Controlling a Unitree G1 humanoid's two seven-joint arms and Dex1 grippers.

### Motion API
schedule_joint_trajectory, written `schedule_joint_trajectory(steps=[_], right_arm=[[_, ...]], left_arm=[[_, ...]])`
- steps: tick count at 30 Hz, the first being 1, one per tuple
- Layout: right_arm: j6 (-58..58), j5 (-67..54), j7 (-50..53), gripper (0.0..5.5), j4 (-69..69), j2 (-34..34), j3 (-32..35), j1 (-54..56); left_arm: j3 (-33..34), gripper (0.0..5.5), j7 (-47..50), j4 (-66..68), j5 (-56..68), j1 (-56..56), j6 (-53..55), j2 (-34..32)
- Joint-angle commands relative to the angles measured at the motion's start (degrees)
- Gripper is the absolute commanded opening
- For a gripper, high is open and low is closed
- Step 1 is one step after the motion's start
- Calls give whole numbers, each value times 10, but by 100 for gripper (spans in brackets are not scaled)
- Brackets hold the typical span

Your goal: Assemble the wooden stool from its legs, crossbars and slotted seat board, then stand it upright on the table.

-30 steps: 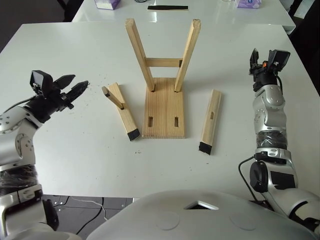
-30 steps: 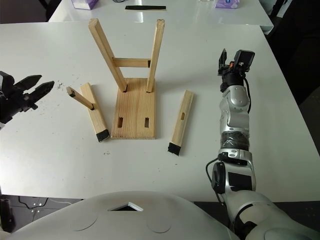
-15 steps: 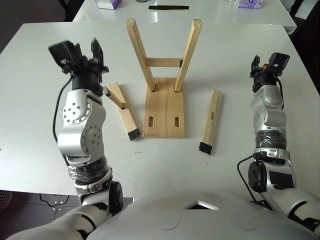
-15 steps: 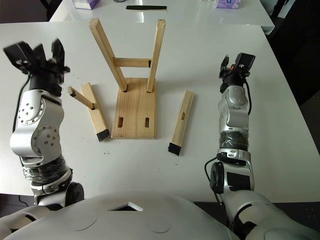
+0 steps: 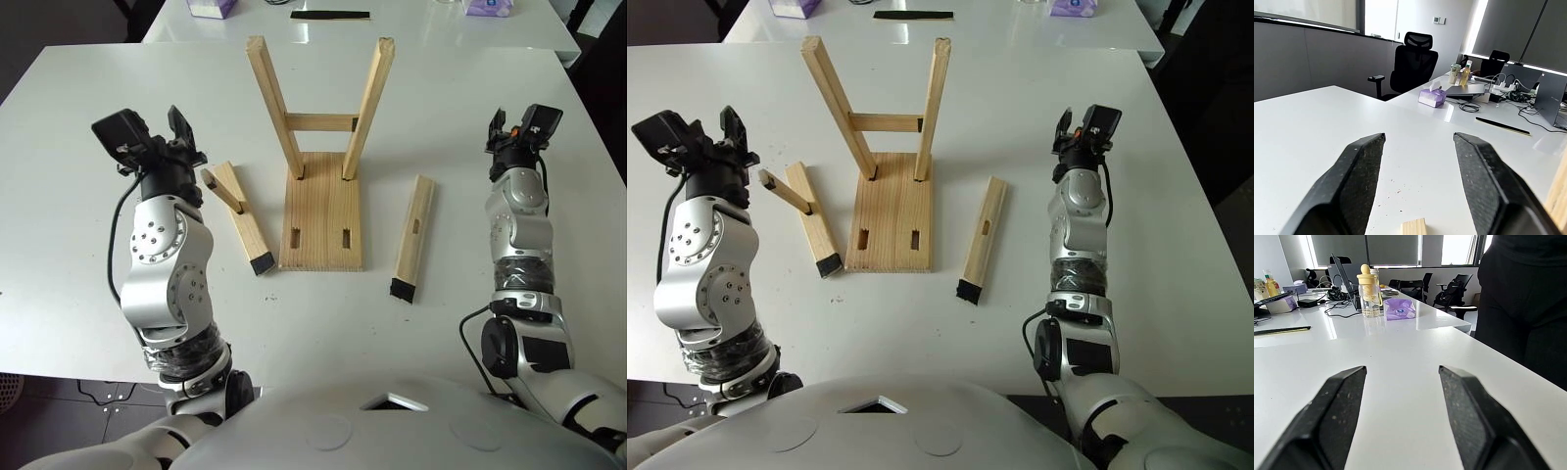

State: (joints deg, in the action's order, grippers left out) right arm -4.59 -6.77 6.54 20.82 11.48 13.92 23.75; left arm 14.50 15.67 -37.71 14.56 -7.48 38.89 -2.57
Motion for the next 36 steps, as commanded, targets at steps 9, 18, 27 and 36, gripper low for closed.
schedule_joint_trajectory(steps=[9,18,27,36], right_arm=[[11,5,2,272,14,-3,0,8],[13,6,-4,272,18,7,2,1],[17,11,-12,272,31,8,-5,5],[26,13,-14,272,42,6,-5,5]], left_arm=[[-20,261,-26,23,-1,5,-8,11],[-27,261,-26,20,-15,4,-23,13],[-33,261,-33,49,-26,32,-30,25],[-31,261,-46,75,-30,54,-60,35]])
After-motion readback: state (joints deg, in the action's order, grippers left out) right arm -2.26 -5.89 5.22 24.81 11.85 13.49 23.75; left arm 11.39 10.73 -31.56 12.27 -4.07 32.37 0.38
